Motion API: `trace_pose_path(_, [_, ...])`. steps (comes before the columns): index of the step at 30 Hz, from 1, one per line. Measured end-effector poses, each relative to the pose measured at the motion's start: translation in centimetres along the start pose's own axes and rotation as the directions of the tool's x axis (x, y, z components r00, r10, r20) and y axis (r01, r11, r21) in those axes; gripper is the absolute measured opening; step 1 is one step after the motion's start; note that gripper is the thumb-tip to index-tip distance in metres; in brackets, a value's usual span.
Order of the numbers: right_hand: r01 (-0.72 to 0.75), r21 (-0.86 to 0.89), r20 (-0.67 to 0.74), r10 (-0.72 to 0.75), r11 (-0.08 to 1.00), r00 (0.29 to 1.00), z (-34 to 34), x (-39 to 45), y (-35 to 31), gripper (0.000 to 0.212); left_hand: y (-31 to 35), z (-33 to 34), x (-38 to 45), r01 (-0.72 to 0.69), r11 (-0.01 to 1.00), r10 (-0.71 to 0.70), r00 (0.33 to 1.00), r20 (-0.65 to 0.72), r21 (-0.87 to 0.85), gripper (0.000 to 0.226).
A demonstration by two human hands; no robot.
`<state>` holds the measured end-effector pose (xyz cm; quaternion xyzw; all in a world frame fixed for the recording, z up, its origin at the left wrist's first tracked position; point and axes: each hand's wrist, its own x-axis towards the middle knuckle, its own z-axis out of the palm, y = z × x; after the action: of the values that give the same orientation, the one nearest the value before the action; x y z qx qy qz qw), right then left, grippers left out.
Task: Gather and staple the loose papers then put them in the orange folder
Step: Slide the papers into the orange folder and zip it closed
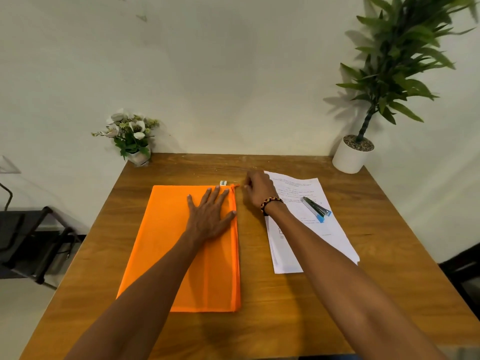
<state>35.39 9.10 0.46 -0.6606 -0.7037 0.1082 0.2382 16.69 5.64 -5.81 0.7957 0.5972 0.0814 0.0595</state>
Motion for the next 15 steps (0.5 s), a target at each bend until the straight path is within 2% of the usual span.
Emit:
trace_pose_path(3, [0.053, 0.236, -0.247, 0.008, 0.970, 0.969, -2.7, -1.3, 0.8, 0.005, 0.5, 0.1, 0.0, 0.016, 1.000, -0.016, 1.000, -0.012, -0.013, 0.076])
trace_pose_path(6, [-0.008, 0.275, -0.345, 0.106, 0.961, 0.932, -4.9, -2.5, 3.3, 0.006, 1.0, 0.1, -0.1, 0.034, 0.999, -0.035, 0.999, -0.031, -0.033, 0.070])
trace_pose_path(8, [-0.146, 0.163, -0.330, 0.193, 0.976, 0.924, -5.9, -3.3, 6.0, 0.007, 1.4, 0.1, -0.1, 0.036, 0.998, -0.038, 0.998, -0.049, -0.054, 0.067])
trace_pose_path(9, [-0.211, 0.042, -0.303, 0.214, 0.977, 0.929, -6.2, -3.7, 7.3, 0.005, 1.6, 0.1, -0.2, 0.034, 0.997, -0.037, 0.998, -0.054, -0.063, 0.066])
trace_pose_path(12, [-0.363, -0.296, -0.132, 0.339, 0.883, 0.932, -6.7, -5.4, 10.2, 0.036, 2.5, 0.4, -0.1, 0.016, 0.996, -0.021, 0.998, -0.063, -0.083, 0.064])
trace_pose_path(13, [-0.389, -0.338, -0.090, 0.382, 0.857, 0.920, -6.7, -5.9, 10.8, 0.041, 2.9, 0.5, 0.0, 0.013, 0.996, -0.019, 0.998, -0.064, -0.089, 0.063])
trace_pose_path(15, [-0.396, -0.363, -0.052, 0.406, 0.843, 0.912, -6.4, -6.7, 11.5, 0.038, 3.9, 0.5, 0.1, 0.009, 0.995, -0.015, 0.998, -0.061, -0.103, 0.063])
